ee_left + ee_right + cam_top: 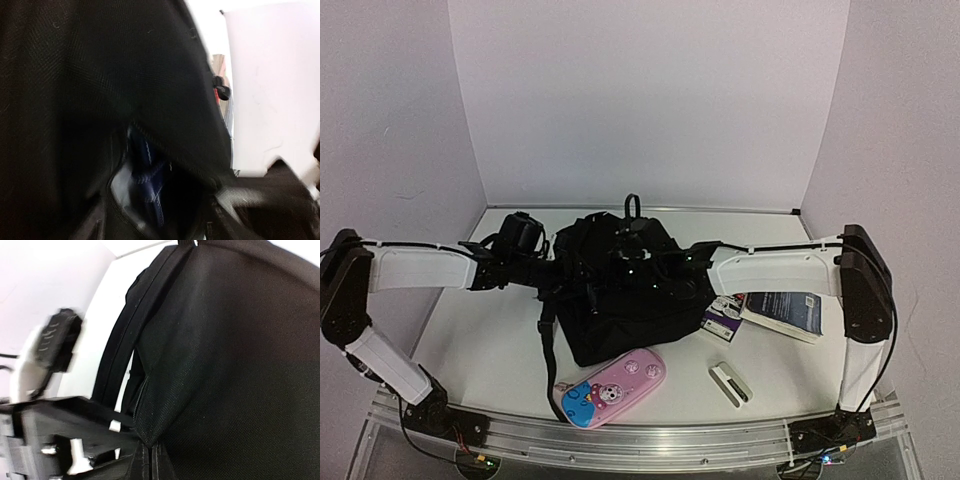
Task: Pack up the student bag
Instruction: Place the personal item in the student bag.
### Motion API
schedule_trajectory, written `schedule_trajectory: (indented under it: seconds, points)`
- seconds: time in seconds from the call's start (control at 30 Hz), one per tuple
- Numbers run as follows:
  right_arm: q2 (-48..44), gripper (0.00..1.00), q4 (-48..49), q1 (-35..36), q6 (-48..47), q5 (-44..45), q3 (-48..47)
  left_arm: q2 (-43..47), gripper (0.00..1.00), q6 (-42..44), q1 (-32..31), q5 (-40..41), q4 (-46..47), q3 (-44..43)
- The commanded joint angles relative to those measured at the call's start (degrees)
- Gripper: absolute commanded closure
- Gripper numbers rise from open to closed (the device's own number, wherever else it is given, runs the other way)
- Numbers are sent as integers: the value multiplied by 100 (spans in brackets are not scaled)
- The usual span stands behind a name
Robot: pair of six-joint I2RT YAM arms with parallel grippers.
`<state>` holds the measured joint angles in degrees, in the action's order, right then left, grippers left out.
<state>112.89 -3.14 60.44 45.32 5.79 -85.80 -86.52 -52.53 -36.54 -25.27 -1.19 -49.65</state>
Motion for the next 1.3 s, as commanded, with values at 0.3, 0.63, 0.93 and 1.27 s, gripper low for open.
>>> schedule_trajectory:
  seconds: [0.3,0.63,0.93,1.27]
  points:
    - [-255,100,24,-147,-689,23,-318,2070,36,2854,-49,-1149,-946,355]
    - [-294,100,17,-172,-621,-83,-242,1129,57,4330,-465,-1099,-1713,-217]
    - [-254,100,16,-172,-620,-144,-269,641,64,4530,-722,-845,-1921,-335]
    - [-275,100,19,-170,-636,-133,-250,587,86,4505,-777,-779,-1925,-301]
